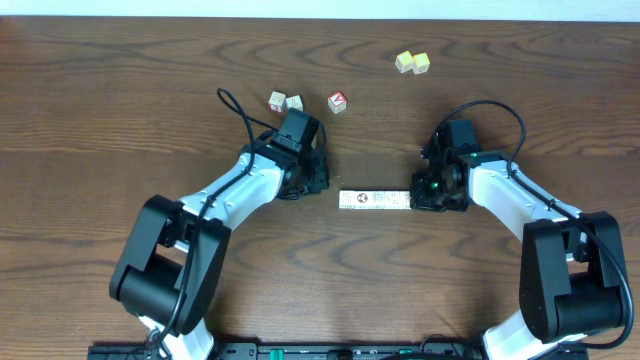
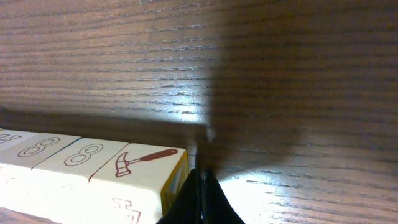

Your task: Lift 5 blocks

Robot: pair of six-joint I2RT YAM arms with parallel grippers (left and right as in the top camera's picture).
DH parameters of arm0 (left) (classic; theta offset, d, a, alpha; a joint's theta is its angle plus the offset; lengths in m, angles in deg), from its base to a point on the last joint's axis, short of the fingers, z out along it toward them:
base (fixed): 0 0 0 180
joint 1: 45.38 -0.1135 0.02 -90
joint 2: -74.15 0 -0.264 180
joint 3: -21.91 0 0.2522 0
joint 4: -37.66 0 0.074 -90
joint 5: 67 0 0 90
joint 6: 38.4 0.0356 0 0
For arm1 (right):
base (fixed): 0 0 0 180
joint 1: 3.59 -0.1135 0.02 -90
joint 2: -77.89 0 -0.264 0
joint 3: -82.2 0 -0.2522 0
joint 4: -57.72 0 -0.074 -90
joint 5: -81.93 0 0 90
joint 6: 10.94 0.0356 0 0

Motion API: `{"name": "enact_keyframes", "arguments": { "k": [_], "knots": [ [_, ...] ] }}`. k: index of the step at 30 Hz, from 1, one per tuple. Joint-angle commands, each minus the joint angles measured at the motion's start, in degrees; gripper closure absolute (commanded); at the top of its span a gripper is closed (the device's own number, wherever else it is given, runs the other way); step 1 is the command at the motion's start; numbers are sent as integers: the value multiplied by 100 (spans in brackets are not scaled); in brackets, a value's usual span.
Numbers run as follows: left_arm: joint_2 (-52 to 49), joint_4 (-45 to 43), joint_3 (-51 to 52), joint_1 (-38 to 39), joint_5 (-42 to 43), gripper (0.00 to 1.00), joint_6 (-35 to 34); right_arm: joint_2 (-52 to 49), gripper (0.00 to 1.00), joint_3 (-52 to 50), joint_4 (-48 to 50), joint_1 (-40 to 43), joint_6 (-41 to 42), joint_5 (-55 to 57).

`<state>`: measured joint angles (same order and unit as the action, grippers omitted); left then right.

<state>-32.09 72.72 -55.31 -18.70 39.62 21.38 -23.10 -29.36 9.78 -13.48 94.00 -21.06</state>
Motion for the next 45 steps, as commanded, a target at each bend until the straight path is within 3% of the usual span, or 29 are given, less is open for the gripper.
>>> {"name": "enact_keyframes", "arguments": {
  "k": [1,21,45],
  "knots": [
    [-125,-48,35,9,175,93,-52,59,99,74,22,-66,70,55],
    [-129,-83,37,343,389,93,-203,59,99,74,31,-70,70,55],
    [-479,-168,37,544,-168,93,-553,59,99,74,50,-72,68,111]
  ]
}}
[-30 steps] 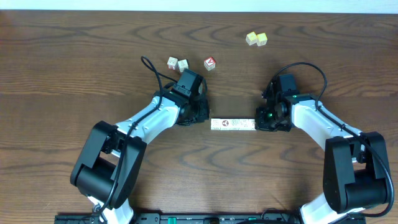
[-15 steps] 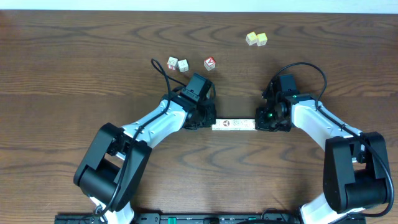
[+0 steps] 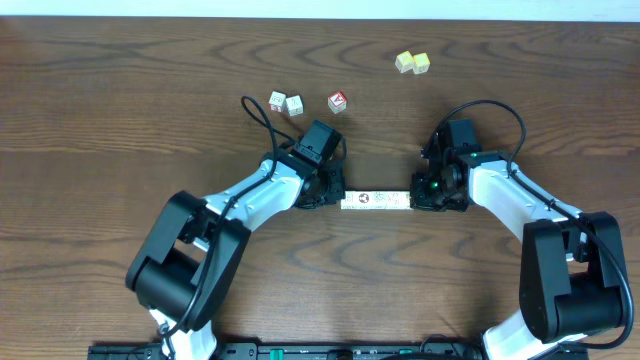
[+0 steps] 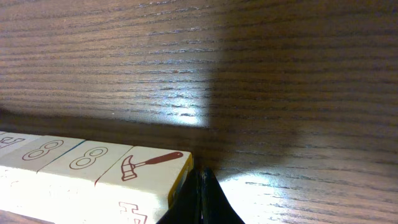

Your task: Lift 5 blocks

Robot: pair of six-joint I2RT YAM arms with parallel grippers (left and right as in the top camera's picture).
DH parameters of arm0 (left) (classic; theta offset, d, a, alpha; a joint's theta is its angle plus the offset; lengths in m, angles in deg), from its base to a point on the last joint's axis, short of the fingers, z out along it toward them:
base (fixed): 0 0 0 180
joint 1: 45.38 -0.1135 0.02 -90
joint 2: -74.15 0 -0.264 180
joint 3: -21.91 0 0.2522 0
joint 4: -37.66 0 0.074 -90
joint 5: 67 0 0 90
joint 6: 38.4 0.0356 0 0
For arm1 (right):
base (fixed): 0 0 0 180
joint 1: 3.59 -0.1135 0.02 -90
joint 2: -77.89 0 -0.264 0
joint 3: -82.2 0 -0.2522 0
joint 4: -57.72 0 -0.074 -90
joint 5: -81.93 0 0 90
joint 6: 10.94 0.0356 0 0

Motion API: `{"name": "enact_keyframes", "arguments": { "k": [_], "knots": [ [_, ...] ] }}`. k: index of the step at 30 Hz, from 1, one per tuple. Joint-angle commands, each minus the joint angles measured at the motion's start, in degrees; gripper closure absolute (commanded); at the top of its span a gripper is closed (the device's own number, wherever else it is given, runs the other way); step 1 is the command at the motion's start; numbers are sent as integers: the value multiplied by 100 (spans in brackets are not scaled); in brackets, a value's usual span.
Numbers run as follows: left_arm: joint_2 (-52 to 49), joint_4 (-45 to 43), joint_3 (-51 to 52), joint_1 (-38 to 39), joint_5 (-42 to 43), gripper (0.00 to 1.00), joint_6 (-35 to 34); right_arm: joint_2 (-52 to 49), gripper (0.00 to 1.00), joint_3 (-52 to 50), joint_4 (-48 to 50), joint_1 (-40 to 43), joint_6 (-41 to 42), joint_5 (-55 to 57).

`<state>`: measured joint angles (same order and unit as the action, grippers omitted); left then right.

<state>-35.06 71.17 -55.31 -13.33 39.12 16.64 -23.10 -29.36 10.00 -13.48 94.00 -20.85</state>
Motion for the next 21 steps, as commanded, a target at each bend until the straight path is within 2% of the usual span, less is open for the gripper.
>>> {"name": "enact_keyframes", "arguments": {
  "k": [1,21],
  "knots": [
    [-212,-15,37,7,-116,93,-79,59,99,74,37,-72,66,101],
    [-236,-81,35,17,378,93,151,57,99,-15,140,-72,46,24]
  ]
}}
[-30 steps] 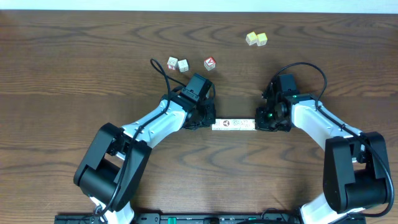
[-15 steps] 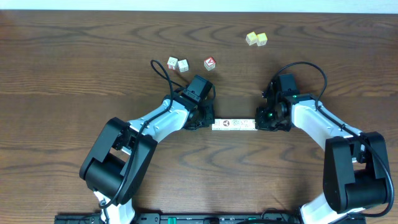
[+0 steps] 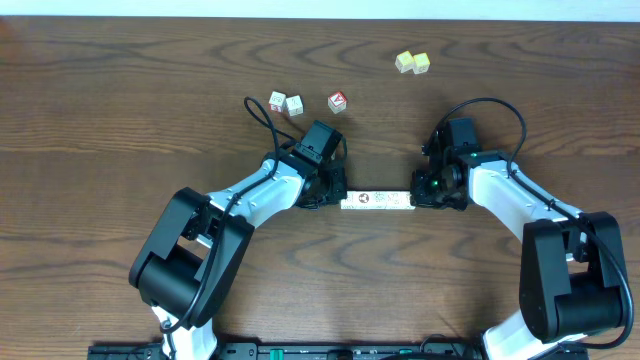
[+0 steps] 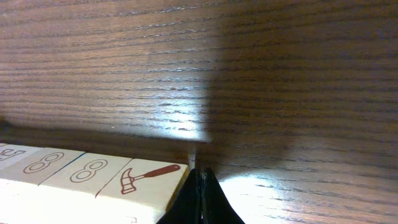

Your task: Lift 5 blocks

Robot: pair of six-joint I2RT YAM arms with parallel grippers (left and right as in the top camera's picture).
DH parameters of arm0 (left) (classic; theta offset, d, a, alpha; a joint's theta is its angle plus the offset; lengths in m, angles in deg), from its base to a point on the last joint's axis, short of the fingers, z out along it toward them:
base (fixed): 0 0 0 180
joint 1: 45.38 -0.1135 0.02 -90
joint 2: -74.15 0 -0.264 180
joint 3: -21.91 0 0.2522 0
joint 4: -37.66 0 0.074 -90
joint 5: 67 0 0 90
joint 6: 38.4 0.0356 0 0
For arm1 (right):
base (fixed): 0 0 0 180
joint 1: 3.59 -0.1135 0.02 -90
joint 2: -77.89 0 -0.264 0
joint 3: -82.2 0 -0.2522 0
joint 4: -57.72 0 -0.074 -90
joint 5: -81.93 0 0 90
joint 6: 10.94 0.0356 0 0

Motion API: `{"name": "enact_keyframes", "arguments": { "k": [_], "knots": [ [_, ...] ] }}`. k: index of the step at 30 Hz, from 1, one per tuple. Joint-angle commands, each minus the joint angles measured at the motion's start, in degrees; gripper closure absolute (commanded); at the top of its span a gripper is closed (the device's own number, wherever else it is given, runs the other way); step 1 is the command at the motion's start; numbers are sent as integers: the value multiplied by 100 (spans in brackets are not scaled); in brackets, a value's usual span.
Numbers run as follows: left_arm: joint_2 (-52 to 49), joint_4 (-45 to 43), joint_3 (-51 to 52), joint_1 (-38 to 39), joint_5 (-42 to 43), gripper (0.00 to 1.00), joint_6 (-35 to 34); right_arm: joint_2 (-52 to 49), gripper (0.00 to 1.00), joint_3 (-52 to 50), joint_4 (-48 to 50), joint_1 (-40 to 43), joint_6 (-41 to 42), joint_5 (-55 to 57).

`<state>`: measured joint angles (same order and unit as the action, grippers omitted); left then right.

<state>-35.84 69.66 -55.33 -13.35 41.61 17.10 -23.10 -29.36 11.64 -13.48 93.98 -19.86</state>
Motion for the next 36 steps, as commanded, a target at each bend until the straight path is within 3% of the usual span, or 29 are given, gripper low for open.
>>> {"name": "enact_keyframes", "arguments": {
  "k": [1,36],
  "knots": [
    [-157,63,37,20,186,93,125,57,99,-15,-24,-72,48,-74],
    [-133,94,37,20,605,93,186,57,99,-15,-22,-72,44,-481]
  ]
}}
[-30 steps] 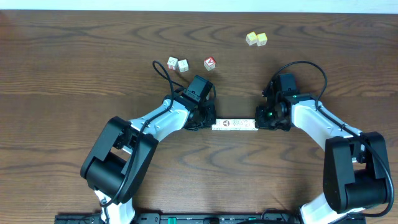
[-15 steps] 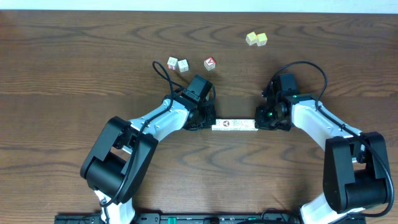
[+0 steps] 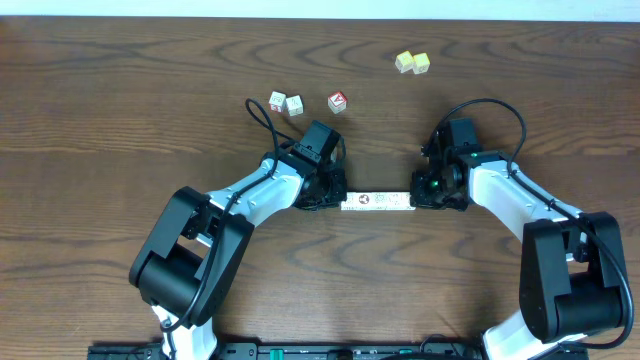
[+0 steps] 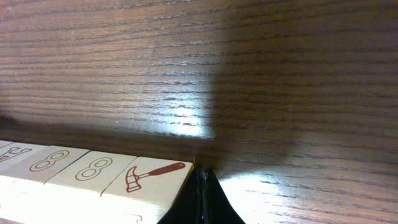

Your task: Lift 5 blocks

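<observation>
A row of cream picture blocks (image 3: 378, 201) lies end to end on the wooden table (image 3: 120, 150). My left gripper (image 3: 331, 191) is against its left end, and whether it is open or shut is hidden from above. My right gripper (image 3: 424, 193) is against its right end. In the right wrist view the black fingertips (image 4: 202, 194) are shut together. They touch the end block, which shows a red hammer (image 4: 155, 175), beside two blocks marked 8 (image 4: 93, 168). Whether the row is off the table cannot be told.
Three loose blocks lie behind the left arm: two pale ones (image 3: 277, 101) (image 3: 295, 104) and a red-faced one (image 3: 338, 101). Two yellow blocks (image 3: 412, 63) sit at the back right. Cables loop off each wrist (image 3: 500, 110).
Hardly anything has changed. Both grippers stay at the ends of the row. In the right wrist view the blocks sit slightly further right against the fingertips.
At first my left gripper stood apart from the row's left end, while the shut right gripper was at the right end. At the following moment the left gripper was at the left end. Both have stayed at the ends since then.
</observation>
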Robot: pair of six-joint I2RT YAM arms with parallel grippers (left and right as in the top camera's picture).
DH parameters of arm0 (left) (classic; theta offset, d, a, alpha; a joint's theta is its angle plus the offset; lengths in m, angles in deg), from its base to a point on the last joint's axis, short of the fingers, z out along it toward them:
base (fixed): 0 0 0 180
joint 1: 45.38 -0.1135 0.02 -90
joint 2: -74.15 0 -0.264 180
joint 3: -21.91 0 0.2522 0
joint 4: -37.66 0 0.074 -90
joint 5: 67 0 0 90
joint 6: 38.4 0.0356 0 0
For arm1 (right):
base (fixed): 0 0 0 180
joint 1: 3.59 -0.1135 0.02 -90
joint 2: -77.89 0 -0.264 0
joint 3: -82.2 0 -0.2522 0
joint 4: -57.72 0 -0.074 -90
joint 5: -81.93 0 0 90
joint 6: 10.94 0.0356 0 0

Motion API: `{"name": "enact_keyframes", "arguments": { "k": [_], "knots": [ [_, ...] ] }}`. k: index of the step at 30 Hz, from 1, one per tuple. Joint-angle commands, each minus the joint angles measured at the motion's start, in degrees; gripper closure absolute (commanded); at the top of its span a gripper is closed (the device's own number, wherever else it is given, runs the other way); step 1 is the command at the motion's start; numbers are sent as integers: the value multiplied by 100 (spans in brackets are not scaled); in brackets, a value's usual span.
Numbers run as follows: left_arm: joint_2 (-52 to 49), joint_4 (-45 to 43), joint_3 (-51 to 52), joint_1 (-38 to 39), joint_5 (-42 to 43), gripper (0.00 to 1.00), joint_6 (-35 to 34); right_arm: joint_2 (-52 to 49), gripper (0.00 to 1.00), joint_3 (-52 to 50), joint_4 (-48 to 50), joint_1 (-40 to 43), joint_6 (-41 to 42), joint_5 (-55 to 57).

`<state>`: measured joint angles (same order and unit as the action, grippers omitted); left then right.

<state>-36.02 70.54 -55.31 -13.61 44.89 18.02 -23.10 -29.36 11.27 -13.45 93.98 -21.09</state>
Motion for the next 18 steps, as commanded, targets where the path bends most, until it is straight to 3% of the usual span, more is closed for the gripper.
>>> {"name": "enact_keyframes", "arguments": {
  "k": [1,10,18],
  "knots": [
    [-114,7,35,46,278,93,94,57,99,-15,15,-74,44,-358],
    [-59,450,35,28,-619,93,46,57,99,-15,15,-74,24,-356],
    [-59,520,35,2,-632,93,48,57,99,-15,15,-74,24,-356]
  ]
}}
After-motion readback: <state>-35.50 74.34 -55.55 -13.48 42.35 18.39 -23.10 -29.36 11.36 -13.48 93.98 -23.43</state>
